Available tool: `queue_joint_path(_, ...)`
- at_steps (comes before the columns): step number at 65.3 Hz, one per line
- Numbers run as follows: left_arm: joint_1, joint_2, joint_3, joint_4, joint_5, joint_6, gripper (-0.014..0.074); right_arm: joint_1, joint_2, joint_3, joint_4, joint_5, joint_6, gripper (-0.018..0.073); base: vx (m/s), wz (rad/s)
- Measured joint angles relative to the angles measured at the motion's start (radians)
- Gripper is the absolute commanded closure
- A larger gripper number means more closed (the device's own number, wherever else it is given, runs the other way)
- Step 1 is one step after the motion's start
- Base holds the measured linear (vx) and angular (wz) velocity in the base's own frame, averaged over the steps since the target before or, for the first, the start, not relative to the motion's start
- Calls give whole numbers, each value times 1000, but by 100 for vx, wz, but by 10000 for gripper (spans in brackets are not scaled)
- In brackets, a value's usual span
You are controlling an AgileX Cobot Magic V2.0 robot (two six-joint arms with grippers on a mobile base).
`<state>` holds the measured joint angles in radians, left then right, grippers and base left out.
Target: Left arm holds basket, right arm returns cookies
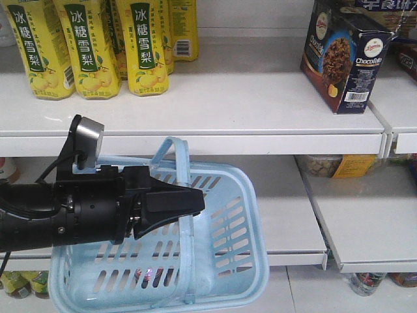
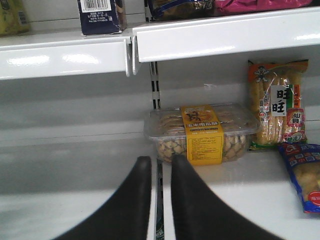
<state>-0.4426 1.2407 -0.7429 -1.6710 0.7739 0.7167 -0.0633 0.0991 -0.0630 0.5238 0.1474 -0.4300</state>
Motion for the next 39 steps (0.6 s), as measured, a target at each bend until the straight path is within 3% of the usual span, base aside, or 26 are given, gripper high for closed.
queue_joint_path(39,0,0,0,0,0,0,599,0,0,0,4,1,0,570,0,0)
